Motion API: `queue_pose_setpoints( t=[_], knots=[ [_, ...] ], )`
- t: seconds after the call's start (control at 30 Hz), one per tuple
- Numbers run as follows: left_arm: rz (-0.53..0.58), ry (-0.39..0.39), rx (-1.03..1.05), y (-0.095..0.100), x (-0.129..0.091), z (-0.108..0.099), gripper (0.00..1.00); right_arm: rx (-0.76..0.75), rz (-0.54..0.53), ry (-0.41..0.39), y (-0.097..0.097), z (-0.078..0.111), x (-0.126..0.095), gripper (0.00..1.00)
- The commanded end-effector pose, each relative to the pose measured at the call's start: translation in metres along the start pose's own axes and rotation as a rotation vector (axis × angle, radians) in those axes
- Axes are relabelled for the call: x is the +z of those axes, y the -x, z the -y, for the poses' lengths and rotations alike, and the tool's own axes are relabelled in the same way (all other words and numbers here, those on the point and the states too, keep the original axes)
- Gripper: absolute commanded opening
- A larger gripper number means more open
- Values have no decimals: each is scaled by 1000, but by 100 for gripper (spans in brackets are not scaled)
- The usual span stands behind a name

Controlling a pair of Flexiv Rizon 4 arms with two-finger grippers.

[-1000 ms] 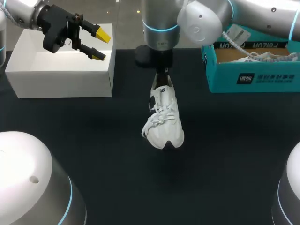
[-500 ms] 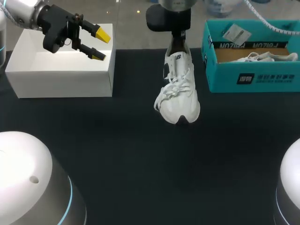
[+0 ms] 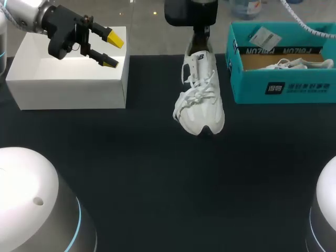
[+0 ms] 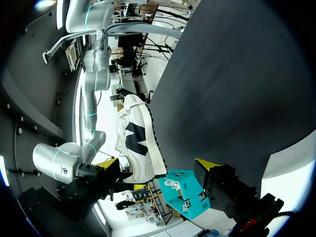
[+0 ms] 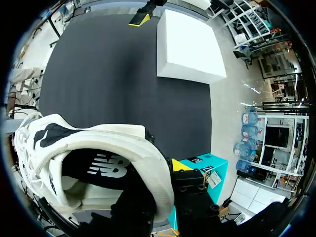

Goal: Take the shoe out of the shoebox, open the shoe tongue, remove and reinsert the insole, then place the shoe into the shoebox

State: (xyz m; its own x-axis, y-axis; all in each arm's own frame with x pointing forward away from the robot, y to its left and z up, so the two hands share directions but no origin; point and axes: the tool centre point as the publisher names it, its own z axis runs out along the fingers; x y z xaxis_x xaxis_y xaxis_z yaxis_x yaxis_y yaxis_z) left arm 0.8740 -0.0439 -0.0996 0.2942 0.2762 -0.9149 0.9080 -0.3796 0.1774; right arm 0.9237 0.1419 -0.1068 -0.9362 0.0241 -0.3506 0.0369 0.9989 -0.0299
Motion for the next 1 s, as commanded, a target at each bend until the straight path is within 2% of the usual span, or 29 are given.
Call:
queue_pose_setpoints(
  t=[0.03, 0.27, 0.43, 0.57, 0.67, 0.83, 0.93, 1.0],
  knots=[
    [-2, -4, 1, 0, -1, -1, 100, -1, -1, 2, 1, 1, -1, 0],
    [-2, -4, 1, 0, -1, -1, 100, -1, -1, 2, 1, 1, -1, 0],
    [-2, -4, 1, 0, -1, -1, 100, 43, 17, 37, 35, 21, 7, 0],
    [-2, -4, 1, 0, -1, -1, 100, 57, 53, 19, 64, 50, 15, 0],
    [-2, -4, 1, 0, -1, -1, 100, 45, 67, 0, 79, 71, 17, 0],
    [-2, -4, 1, 0, -1, -1, 100, 10, 83, -6, 96, 113, 24, 0],
    [-2, -4, 1, 0, -1, -1, 100, -2, 79, -22, 104, 144, 31, 0],
    [-2, -4, 1, 0, -1, -1, 100, -8, 84, -62, 108, 166, 36, 0]
  ],
)
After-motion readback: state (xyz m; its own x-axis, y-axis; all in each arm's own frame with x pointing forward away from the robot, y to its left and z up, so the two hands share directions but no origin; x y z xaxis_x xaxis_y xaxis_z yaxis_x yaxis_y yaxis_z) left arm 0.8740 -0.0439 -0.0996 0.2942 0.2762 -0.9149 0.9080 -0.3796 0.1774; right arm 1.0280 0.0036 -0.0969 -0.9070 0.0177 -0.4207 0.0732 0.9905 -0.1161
